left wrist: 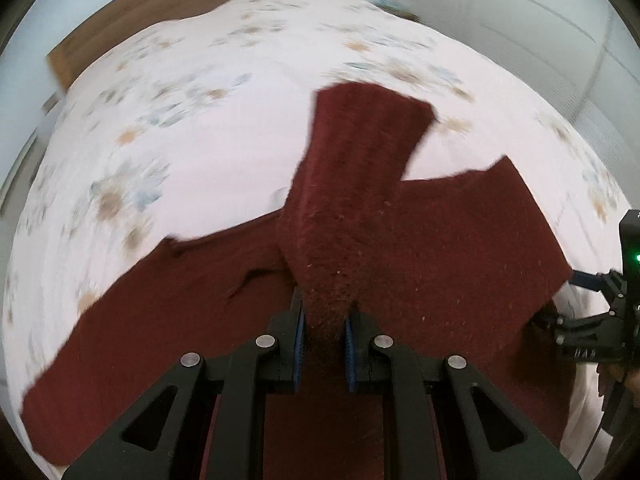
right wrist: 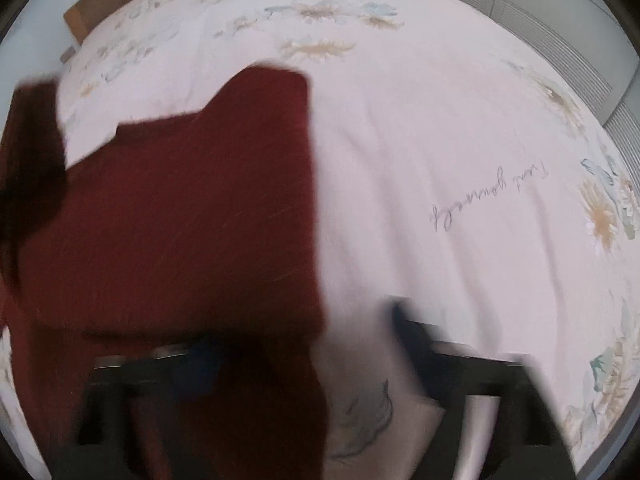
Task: Fold small clothes
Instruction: 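Grasp the other sleeve cuff with the left gripper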
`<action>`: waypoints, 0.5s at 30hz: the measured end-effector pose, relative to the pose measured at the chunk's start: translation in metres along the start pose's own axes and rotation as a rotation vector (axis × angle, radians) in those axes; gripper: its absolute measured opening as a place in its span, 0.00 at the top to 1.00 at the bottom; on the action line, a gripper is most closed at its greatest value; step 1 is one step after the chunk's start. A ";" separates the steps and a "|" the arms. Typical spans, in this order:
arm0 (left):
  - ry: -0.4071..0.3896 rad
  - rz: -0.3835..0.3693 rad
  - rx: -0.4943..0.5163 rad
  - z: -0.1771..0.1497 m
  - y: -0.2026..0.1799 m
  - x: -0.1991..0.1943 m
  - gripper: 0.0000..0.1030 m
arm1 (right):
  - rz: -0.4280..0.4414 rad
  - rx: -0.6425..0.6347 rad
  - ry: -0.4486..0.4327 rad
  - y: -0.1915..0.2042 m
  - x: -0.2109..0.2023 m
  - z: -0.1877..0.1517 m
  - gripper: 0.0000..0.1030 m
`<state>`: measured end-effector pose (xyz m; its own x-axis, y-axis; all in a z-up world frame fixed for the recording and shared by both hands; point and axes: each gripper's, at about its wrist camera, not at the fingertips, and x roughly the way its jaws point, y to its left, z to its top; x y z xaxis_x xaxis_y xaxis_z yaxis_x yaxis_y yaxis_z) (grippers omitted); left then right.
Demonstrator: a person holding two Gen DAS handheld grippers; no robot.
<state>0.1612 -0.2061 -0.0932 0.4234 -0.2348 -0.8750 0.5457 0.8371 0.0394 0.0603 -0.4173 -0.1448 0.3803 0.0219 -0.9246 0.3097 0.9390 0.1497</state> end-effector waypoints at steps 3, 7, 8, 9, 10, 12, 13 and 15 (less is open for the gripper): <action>-0.004 0.012 -0.083 -0.009 0.025 -0.003 0.87 | 0.029 0.024 0.016 0.004 0.006 -0.001 0.80; 0.042 -0.015 -0.226 -0.026 0.051 0.000 0.87 | 0.004 -0.012 0.026 0.014 0.008 -0.006 0.80; 0.062 -0.023 -0.257 -0.033 0.057 0.003 0.87 | 0.001 -0.019 0.030 0.016 0.009 -0.007 0.80; 0.083 -0.028 -0.280 -0.037 0.065 0.007 0.86 | 0.000 -0.024 0.035 0.017 0.010 -0.006 0.80; 0.106 -0.030 -0.304 -0.045 0.070 0.012 0.86 | 0.000 -0.027 0.041 0.019 0.011 -0.004 0.80; 0.127 -0.039 -0.335 -0.054 0.081 0.014 0.82 | 0.002 -0.032 0.052 0.020 0.011 -0.003 0.80; 0.127 -0.047 -0.350 -0.057 0.086 0.013 0.80 | 0.002 -0.034 0.056 0.021 0.011 -0.003 0.80; 0.121 -0.065 -0.379 -0.064 0.094 0.011 0.79 | 0.001 -0.033 0.061 0.021 0.011 -0.003 0.80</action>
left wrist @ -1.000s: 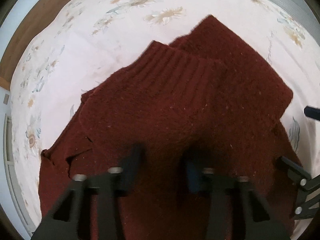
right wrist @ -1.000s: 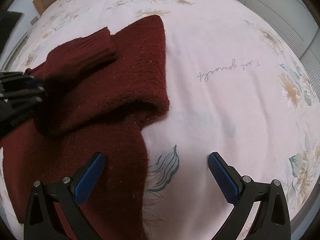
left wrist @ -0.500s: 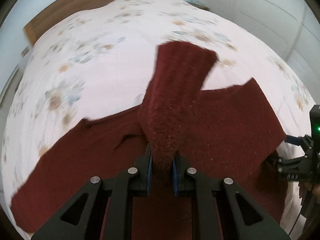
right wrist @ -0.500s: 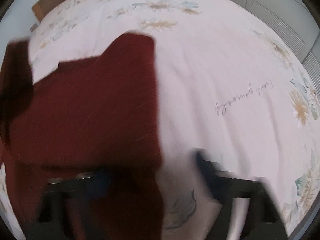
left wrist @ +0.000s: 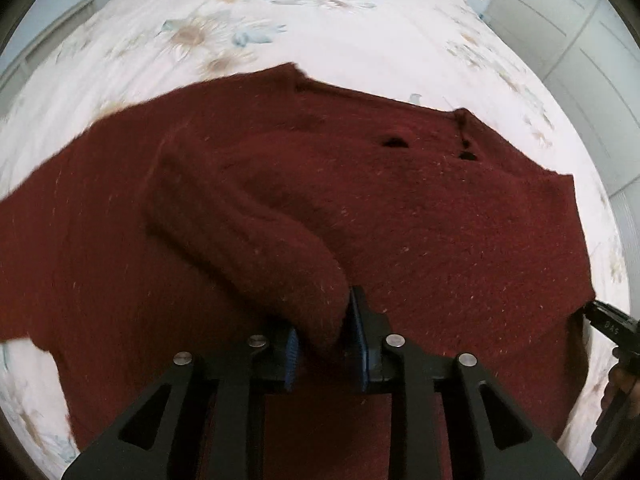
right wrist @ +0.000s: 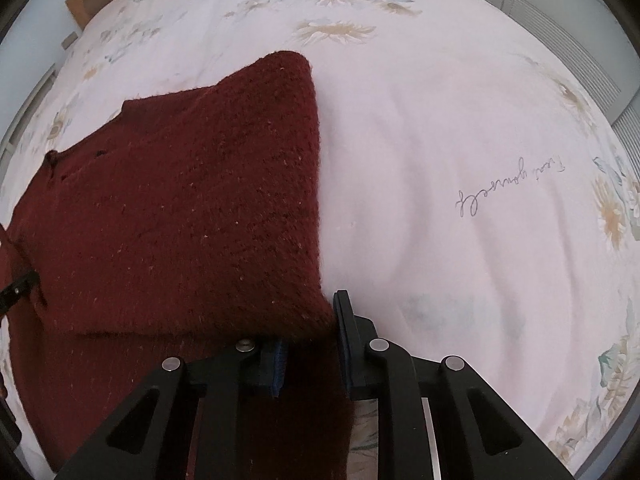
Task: Fold small clothes
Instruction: 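Grasp the other sleeve cuff with the left gripper, then lay the sleeve across the sweater body with the left gripper and release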
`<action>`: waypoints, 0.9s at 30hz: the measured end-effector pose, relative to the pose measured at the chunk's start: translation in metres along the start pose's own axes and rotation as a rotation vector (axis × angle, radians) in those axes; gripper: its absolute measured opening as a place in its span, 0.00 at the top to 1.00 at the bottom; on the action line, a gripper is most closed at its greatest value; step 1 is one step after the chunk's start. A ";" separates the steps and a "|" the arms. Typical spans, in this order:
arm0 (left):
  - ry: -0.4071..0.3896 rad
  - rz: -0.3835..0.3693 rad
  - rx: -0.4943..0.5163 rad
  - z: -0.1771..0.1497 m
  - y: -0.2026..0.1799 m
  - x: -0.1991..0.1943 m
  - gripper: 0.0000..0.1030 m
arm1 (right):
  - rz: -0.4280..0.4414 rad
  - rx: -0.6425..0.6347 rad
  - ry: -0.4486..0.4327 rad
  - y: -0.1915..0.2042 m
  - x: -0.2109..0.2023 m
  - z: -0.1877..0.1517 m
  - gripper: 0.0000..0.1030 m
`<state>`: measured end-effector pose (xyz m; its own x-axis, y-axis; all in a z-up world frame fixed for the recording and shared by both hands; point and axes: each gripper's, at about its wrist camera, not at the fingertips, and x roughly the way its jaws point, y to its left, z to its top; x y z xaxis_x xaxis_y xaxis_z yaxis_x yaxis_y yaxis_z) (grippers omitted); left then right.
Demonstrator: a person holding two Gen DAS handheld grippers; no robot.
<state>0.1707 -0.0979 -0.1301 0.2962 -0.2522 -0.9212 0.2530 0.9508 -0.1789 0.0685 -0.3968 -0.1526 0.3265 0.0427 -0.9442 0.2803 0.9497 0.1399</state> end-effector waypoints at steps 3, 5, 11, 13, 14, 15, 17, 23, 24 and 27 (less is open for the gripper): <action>-0.004 -0.014 -0.016 -0.001 0.005 -0.010 0.79 | -0.001 0.002 0.005 0.002 0.000 0.000 0.80; -0.010 -0.019 -0.022 -0.003 0.011 -0.015 0.79 | -0.002 0.001 0.008 0.000 -0.001 -0.003 0.79; -0.023 -0.017 -0.035 -0.011 0.026 -0.021 0.80 | -0.001 -0.002 0.026 0.002 -0.003 -0.003 0.73; -0.024 -0.017 -0.044 -0.012 0.031 -0.024 0.81 | -0.009 -0.010 0.032 0.001 -0.005 -0.005 0.68; -0.024 -0.016 -0.050 -0.013 0.034 -0.021 0.81 | -0.015 -0.013 0.033 0.001 -0.006 -0.006 0.63; -0.023 -0.014 -0.053 -0.015 0.037 -0.024 0.81 | -0.021 -0.015 0.035 0.002 -0.007 -0.007 0.61; -0.024 -0.016 -0.056 -0.020 0.044 -0.028 0.81 | -0.038 -0.023 0.037 0.000 -0.010 -0.010 0.52; -0.011 -0.026 -0.066 -0.028 0.058 -0.047 0.79 | -0.050 -0.040 0.040 -0.006 -0.026 -0.017 0.36; -0.011 -0.014 -0.066 -0.029 0.060 -0.052 0.78 | -0.052 -0.043 0.039 -0.005 -0.028 -0.017 0.35; -0.026 0.011 -0.068 -0.029 0.070 -0.070 0.52 | -0.052 -0.055 0.033 -0.005 -0.034 -0.018 0.31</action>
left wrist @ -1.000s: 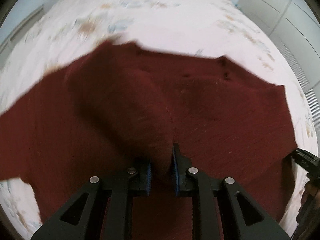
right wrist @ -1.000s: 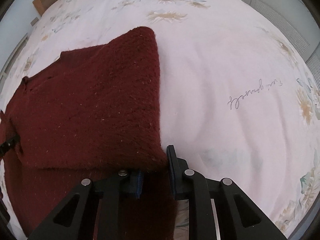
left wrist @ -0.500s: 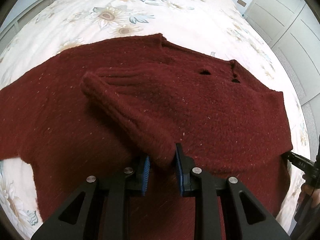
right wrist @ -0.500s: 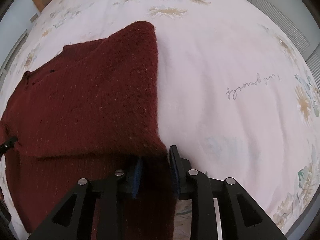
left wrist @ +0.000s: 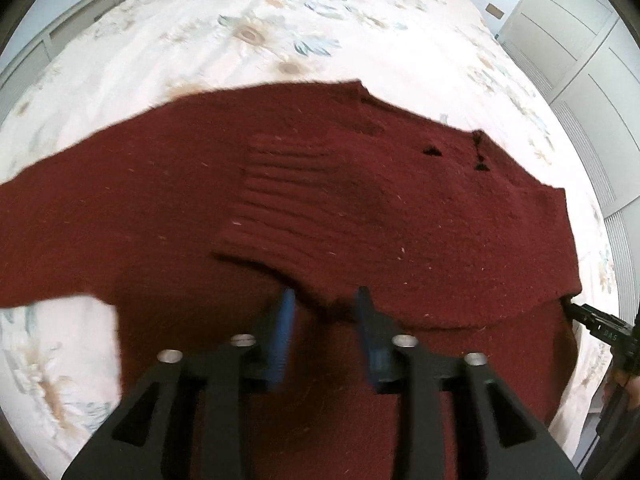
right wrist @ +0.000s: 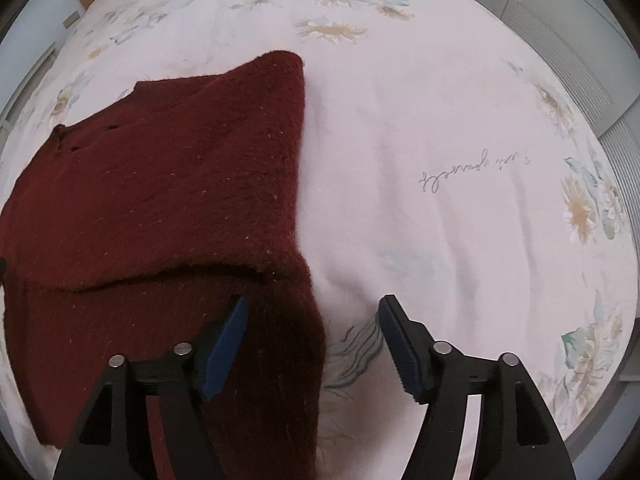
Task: Fold small clothes
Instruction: 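Lay the sleeve across the sweater body with the left gripper and release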
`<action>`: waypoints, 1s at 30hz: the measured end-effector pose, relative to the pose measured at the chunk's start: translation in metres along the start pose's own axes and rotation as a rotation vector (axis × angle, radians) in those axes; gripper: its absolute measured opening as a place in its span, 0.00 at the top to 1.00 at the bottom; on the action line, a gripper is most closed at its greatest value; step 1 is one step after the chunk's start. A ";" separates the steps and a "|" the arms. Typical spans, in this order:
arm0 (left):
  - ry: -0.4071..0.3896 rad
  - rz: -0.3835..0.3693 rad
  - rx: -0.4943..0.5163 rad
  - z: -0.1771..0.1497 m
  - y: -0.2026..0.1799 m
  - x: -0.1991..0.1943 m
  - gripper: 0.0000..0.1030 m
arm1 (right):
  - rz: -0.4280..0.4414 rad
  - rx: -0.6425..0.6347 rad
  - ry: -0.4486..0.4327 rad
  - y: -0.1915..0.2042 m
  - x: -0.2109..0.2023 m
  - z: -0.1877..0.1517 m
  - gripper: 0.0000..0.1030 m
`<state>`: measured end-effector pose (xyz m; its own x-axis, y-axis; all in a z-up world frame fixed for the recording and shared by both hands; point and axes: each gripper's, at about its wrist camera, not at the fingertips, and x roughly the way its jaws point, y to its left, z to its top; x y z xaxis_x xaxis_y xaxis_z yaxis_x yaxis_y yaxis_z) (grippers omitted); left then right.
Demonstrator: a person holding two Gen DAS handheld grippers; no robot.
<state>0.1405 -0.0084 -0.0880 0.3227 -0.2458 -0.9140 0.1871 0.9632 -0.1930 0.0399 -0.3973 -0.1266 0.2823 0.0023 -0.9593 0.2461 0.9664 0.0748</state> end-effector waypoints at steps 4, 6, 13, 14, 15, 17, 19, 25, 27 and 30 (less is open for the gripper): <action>-0.014 -0.005 -0.022 0.013 0.017 -0.019 0.07 | 0.006 0.001 -0.012 0.003 -0.006 -0.001 0.30; -0.013 0.018 -0.020 0.025 0.022 -0.017 0.01 | 0.012 0.004 -0.016 0.002 -0.007 -0.002 0.29; 0.088 0.039 -0.016 0.064 0.027 0.034 0.01 | 0.003 0.007 -0.007 0.006 -0.005 0.001 0.28; 0.109 0.052 -0.025 0.067 0.025 0.048 0.01 | 0.001 0.008 -0.005 0.004 -0.006 -0.003 0.28; 0.131 0.064 -0.032 0.067 0.027 0.057 0.02 | -0.002 0.010 -0.002 0.002 -0.004 -0.002 0.28; 0.194 0.079 -0.033 0.063 0.031 0.072 0.08 | -0.009 0.012 0.004 -0.001 -0.002 -0.002 0.28; 0.185 0.094 -0.001 0.057 0.028 0.074 0.21 | -0.013 0.019 0.008 -0.003 -0.001 -0.002 0.28; 0.127 0.036 0.092 0.046 0.010 0.057 0.78 | 0.000 0.046 0.005 -0.004 0.000 0.000 0.28; 0.107 0.015 0.079 0.043 0.013 0.048 0.81 | 0.001 0.036 0.004 -0.003 -0.001 0.002 0.28; 0.073 0.027 0.076 0.039 0.020 0.027 0.81 | 0.004 0.016 0.005 0.001 -0.001 0.002 0.28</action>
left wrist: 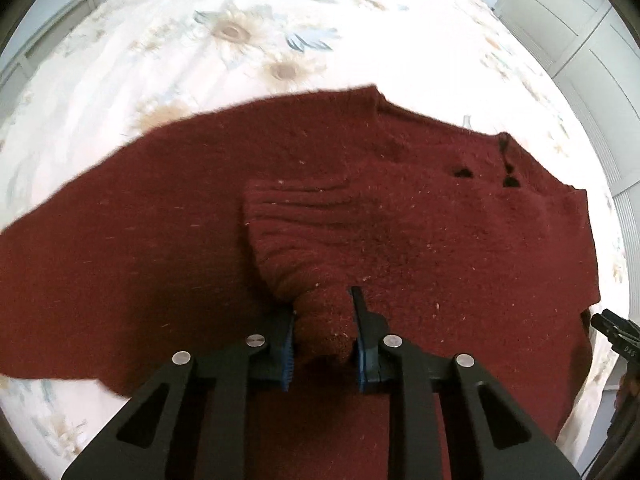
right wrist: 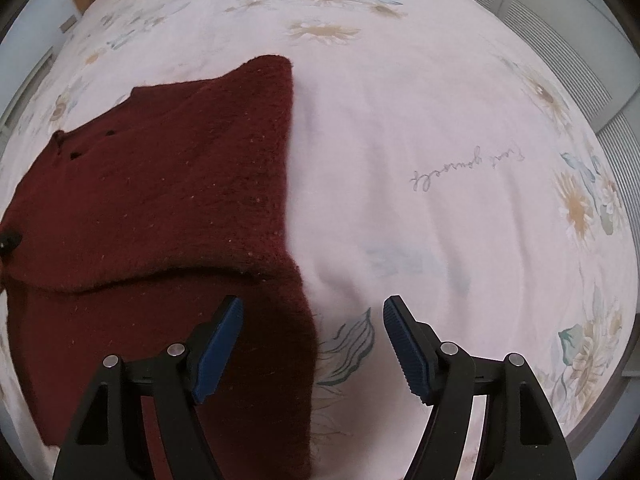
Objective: Fold small clothes
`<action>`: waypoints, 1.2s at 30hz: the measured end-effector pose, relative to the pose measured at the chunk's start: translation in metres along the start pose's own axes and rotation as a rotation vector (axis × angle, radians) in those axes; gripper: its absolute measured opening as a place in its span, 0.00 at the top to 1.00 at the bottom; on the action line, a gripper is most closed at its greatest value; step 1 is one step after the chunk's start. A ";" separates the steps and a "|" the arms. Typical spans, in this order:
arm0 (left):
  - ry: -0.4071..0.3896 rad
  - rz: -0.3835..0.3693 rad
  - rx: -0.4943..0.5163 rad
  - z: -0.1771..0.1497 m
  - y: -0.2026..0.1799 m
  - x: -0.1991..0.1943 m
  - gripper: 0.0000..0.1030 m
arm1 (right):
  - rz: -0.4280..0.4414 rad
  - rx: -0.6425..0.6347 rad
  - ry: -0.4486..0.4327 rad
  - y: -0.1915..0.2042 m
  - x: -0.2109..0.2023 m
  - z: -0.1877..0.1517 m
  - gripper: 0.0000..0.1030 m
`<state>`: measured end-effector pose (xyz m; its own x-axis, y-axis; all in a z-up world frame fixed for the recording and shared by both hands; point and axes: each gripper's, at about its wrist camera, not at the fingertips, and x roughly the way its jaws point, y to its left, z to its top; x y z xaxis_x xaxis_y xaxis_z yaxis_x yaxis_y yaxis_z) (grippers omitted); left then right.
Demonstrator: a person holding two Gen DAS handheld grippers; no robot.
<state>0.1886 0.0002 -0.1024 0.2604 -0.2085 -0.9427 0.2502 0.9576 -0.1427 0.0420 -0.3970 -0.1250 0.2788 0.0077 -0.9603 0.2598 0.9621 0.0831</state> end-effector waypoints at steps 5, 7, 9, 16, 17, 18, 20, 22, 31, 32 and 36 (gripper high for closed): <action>-0.005 0.068 0.000 -0.010 0.015 -0.005 0.81 | 0.008 -0.004 0.003 0.007 0.001 0.000 0.28; 0.011 0.057 -0.016 -0.006 0.015 0.001 0.81 | 0.006 -0.020 -0.001 0.012 -0.002 0.000 0.28; 0.016 0.054 -0.012 -0.009 0.017 0.004 0.76 | 0.006 -0.032 -0.012 0.017 -0.006 0.002 0.28; -0.049 0.118 0.011 -0.004 0.004 -0.014 0.33 | 0.056 -0.087 -0.095 0.056 -0.027 0.023 0.18; -0.072 0.108 0.018 -0.002 -0.001 -0.020 0.18 | 0.065 -0.105 -0.105 0.068 -0.030 0.024 0.16; -0.090 0.093 0.026 -0.001 -0.005 -0.029 0.04 | 0.070 -0.121 -0.112 0.079 -0.030 0.027 0.15; -0.124 0.074 0.047 0.002 -0.018 -0.039 0.01 | 0.078 -0.153 -0.130 0.101 -0.028 0.030 0.13; -0.158 0.069 0.090 0.002 -0.034 -0.046 0.01 | 0.086 -0.178 -0.150 0.119 -0.025 0.031 0.12; -0.159 0.093 0.182 -0.008 -0.085 0.012 0.01 | 0.052 -0.261 -0.143 0.166 0.023 0.021 0.00; -0.142 0.102 0.179 -0.011 -0.087 0.022 0.01 | 0.040 -0.260 -0.137 0.163 0.027 0.020 0.00; -0.074 0.128 0.166 -0.022 -0.072 0.045 0.01 | -0.003 -0.237 -0.143 0.139 0.042 0.018 0.00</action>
<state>0.1622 -0.0739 -0.1412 0.3662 -0.1075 -0.9243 0.3594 0.9326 0.0339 0.1068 -0.2682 -0.1489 0.4103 -0.0180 -0.9118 0.0421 0.9991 -0.0008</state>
